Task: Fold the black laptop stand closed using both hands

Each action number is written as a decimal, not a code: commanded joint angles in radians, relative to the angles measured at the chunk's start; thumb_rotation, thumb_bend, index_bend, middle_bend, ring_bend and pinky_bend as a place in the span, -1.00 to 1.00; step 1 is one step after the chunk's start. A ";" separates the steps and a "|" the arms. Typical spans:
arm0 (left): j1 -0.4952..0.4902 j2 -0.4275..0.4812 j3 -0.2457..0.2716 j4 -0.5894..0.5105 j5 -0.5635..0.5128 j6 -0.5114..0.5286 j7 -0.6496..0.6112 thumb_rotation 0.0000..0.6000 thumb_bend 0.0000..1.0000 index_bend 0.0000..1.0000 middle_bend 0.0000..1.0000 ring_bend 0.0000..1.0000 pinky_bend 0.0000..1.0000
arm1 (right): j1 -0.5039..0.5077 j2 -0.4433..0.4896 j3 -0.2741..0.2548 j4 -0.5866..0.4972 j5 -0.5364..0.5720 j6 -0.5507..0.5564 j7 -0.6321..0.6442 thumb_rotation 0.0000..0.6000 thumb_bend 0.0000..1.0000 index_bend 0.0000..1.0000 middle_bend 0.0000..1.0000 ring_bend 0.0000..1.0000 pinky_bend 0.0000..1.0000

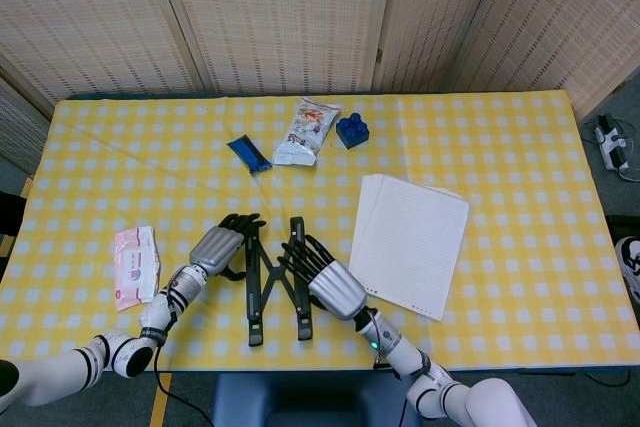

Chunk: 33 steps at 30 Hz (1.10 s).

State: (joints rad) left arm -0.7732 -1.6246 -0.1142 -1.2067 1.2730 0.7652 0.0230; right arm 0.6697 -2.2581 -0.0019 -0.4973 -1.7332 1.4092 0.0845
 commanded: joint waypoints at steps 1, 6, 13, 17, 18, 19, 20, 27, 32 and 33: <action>-0.002 0.003 0.000 -0.006 -0.002 -0.005 -0.002 1.00 -0.61 -1.00 -1.00 -1.00 -1.00 | 0.003 -0.011 -0.003 0.014 -0.002 0.010 0.018 1.00 -0.60 -1.00 -1.00 -1.00 -1.00; -0.005 0.007 -0.001 -0.020 -0.003 -0.004 -0.001 1.00 -0.61 -1.00 -1.00 -1.00 -1.00 | 0.009 -0.011 -0.006 0.004 -0.003 0.013 0.020 1.00 -0.59 -1.00 -1.00 -1.00 -1.00; -0.013 0.022 -0.007 -0.060 -0.015 -0.016 -0.007 1.00 -0.61 -1.00 -1.00 -1.00 -1.00 | 0.016 -0.011 -0.007 -0.017 -0.002 0.006 0.005 1.00 -0.59 -1.00 -1.00 -1.00 -1.00; -0.014 0.027 -0.006 -0.062 -0.022 -0.013 0.010 1.00 -0.61 -1.00 -1.00 -1.00 -1.00 | 0.014 -0.011 -0.015 -0.020 -0.009 0.014 -0.007 1.00 -0.59 -1.00 -1.00 -1.00 -1.00; -0.013 0.029 -0.006 -0.062 -0.024 -0.009 0.014 1.00 -0.61 -1.00 -1.00 -1.00 -1.00 | 0.013 -0.011 -0.019 -0.015 -0.014 0.021 -0.009 1.00 -0.59 -1.00 -1.00 -1.00 -1.00; -0.010 0.032 -0.006 -0.064 -0.027 -0.005 0.015 1.00 -0.61 -1.00 -1.00 -1.00 -1.00 | 0.010 -0.011 -0.024 -0.010 -0.018 0.030 -0.010 1.00 -0.60 -1.00 -1.00 -1.00 -1.00; -0.005 0.038 -0.006 -0.067 -0.030 0.002 0.016 1.00 -0.61 -1.00 -1.00 -1.00 -1.00 | 0.009 -0.004 -0.031 -0.007 -0.025 0.039 -0.013 1.00 -0.59 -1.00 -1.00 -1.00 -1.00; 0.031 0.090 -0.008 -0.095 -0.036 0.057 0.009 1.00 -0.61 -1.00 -1.00 -1.00 -1.00 | 0.046 0.163 -0.071 -0.214 -0.078 0.021 -0.120 1.00 -0.60 -1.00 -1.00 -1.00 -1.00; 0.057 0.137 -0.010 -0.123 -0.040 0.092 0.007 1.00 -0.61 -1.00 -1.00 -1.00 -1.00 | 0.129 0.402 -0.058 -0.615 -0.049 -0.188 -0.275 1.00 -0.60 -1.00 -1.00 -1.00 -1.00; 0.061 0.145 -0.010 -0.129 -0.040 0.096 0.004 1.00 -0.61 -1.00 -1.00 -1.00 -1.00 | 0.146 0.441 -0.051 -0.681 -0.033 -0.239 -0.304 1.00 -0.60 -1.00 -1.00 -1.00 -1.00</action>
State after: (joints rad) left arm -0.7183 -1.4879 -0.1236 -1.3285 1.2343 0.8543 0.0299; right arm 0.7394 -2.0149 -0.0609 -0.8831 -1.7910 1.3546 -0.0789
